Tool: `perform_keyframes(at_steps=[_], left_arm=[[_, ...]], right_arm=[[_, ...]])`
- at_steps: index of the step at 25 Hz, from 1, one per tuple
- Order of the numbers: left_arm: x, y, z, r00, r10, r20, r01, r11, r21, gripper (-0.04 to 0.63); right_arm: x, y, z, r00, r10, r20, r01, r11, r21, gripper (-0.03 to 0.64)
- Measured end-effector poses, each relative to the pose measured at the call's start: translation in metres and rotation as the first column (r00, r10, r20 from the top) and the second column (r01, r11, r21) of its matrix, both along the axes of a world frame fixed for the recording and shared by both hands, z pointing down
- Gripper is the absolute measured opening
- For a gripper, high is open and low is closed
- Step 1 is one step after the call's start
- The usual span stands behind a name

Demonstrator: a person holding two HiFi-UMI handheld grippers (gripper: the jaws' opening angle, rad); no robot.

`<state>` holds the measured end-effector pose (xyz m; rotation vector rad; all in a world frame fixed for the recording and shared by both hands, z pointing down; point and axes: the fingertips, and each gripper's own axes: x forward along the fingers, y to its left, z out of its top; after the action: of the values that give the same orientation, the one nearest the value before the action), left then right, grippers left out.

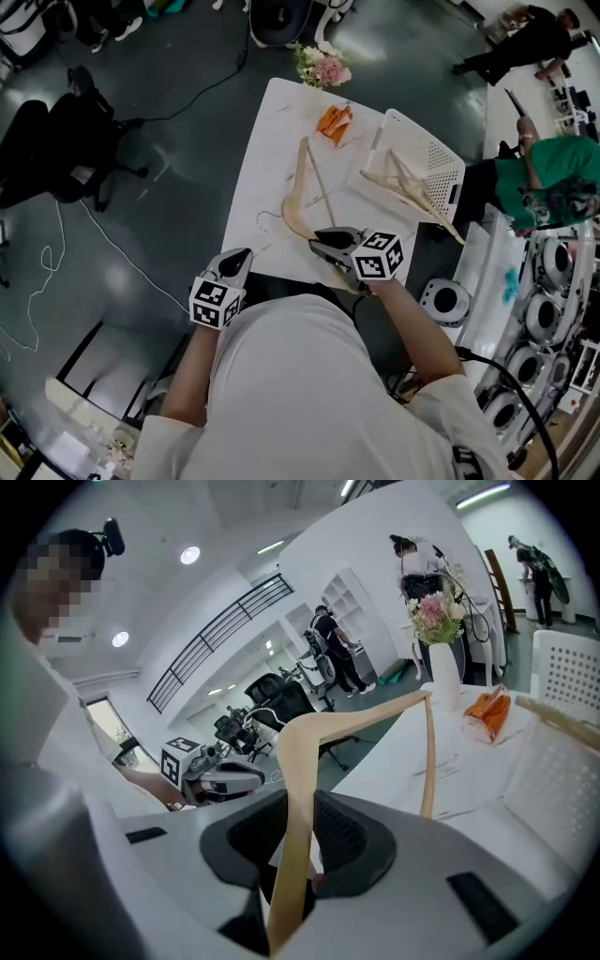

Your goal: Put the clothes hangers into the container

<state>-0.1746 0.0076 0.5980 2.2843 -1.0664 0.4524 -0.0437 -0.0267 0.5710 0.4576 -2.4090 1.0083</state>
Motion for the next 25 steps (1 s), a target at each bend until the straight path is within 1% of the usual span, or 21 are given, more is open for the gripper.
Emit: perform_keyframes(at_steps=[8,13,17,20,25], left_arm=[[0.035,-0.01,-0.007,0.998,0.056,0.008,-0.057,0.998,0.018,0.002],[0.051,-0.011,-0.006,0.996,0.083,0.015,-0.083,0.996,0.019,0.002],[0.064,-0.015,-0.005,0.995,0.1,0.017,-0.1,0.995,0.018,0.002],[0.072,-0.016,-0.004,0.994,0.111,0.021,-0.111,0.994,0.017,0.002],[0.082,-0.016,-0.003,0.992,0.124,0.03,-0.125,0.992,0.01,0.002]], right_arm=[[0.03,-0.007,-0.037,1.0,0.006,0.022,-0.007,0.998,0.06,0.081],[0.055,-0.016,-0.06,0.998,0.04,0.039,-0.044,0.995,0.092,0.081],[0.082,-0.026,-0.075,0.996,0.08,0.042,-0.085,0.99,0.115,0.081],[0.106,-0.036,-0.084,0.994,0.109,0.028,-0.112,0.985,0.13,0.081],[0.15,-0.05,-0.089,0.986,0.164,-0.001,-0.163,0.98,0.115,0.081]])
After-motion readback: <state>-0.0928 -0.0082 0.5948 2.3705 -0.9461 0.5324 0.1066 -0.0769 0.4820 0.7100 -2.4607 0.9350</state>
